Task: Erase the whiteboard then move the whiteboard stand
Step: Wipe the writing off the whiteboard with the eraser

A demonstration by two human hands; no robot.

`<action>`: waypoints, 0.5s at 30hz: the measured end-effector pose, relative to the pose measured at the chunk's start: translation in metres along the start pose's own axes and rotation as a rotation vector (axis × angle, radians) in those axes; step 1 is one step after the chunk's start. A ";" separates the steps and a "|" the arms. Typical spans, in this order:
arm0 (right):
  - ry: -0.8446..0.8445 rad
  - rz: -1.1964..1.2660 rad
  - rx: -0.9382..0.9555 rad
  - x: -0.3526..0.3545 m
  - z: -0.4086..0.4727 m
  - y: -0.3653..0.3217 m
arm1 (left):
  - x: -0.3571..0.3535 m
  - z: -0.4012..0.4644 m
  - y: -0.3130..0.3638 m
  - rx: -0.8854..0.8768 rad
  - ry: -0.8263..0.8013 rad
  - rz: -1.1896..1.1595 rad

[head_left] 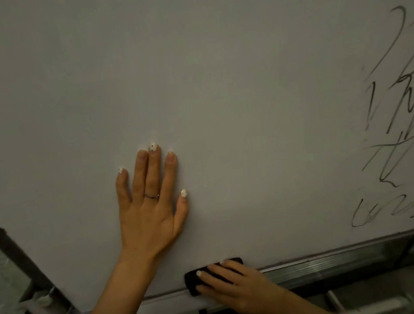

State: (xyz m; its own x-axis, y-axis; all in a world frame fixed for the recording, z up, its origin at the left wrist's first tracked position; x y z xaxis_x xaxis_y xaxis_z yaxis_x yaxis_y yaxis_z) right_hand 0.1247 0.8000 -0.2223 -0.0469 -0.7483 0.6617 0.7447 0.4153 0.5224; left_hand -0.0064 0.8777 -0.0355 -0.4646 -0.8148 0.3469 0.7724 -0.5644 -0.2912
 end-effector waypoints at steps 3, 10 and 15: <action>0.004 -0.005 -0.030 0.018 -0.025 0.026 | -0.002 0.000 0.004 0.037 0.020 -0.008; 0.086 -0.087 -0.181 0.093 -0.048 0.114 | 0.001 0.019 0.052 0.124 0.160 -0.178; 0.307 -0.121 -0.299 0.167 -0.046 0.192 | 0.001 0.072 0.110 0.001 0.167 -0.172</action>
State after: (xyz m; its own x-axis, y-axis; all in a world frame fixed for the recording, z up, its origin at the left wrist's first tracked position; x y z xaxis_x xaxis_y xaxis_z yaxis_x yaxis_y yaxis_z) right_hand 0.2902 0.7308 -0.0361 0.0208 -0.9199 0.3915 0.9080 0.1813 0.3778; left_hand 0.1093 0.8243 -0.0033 -0.6547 -0.7171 0.2390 0.6760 -0.6969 -0.2395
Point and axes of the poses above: each hand's wrist, its own z-axis towards the middle knuckle, its own x-axis out of the back of the hand, y = z × x, the point moved 4 cm from there along z, towards the middle knuckle, and after that the axes turned 1 degree about -x, right-handed, at the moved point
